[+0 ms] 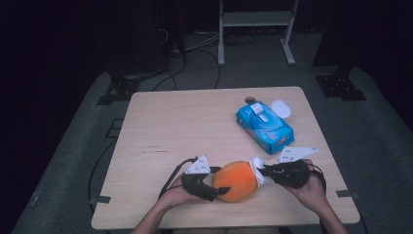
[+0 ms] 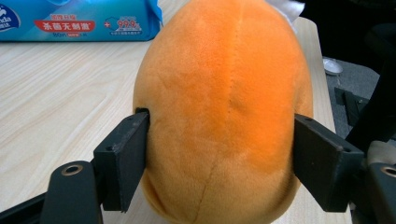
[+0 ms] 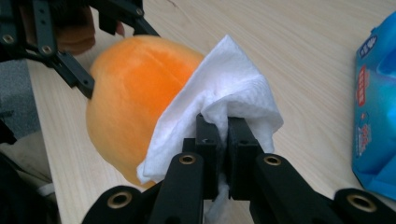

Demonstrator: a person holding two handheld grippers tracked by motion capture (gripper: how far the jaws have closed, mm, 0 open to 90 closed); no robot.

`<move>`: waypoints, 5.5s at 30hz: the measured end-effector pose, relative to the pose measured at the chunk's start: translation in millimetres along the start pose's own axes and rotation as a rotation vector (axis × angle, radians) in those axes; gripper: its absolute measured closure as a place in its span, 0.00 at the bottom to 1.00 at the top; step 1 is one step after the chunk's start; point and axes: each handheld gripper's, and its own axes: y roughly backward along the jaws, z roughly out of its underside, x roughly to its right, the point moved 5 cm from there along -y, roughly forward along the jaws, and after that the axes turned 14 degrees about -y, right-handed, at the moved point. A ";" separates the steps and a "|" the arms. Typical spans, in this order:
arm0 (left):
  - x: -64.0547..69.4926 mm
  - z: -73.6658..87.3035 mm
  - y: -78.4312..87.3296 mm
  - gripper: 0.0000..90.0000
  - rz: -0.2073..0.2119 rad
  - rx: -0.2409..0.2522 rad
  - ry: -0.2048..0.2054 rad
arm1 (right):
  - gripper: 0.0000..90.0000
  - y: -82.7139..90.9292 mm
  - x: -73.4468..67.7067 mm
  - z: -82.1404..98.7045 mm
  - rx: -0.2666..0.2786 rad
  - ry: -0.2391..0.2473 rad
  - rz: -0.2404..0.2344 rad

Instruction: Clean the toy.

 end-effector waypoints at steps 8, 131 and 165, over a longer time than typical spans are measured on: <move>3.3 0.1 0.5 0.27 0.001 -0.001 -0.018 | 0.94 -1.0 -7.8 -4.1 0.009 0.017 -0.033; 6.3 -16.6 -11.9 0.33 -0.060 0.056 0.049 | 0.94 6.6 -1.0 -6.9 0.009 -0.001 -0.007; 2.7 -16.3 -10.4 0.15 -0.040 0.090 0.001 | 0.94 -0.8 -12.6 -10.9 0.013 0.031 -0.018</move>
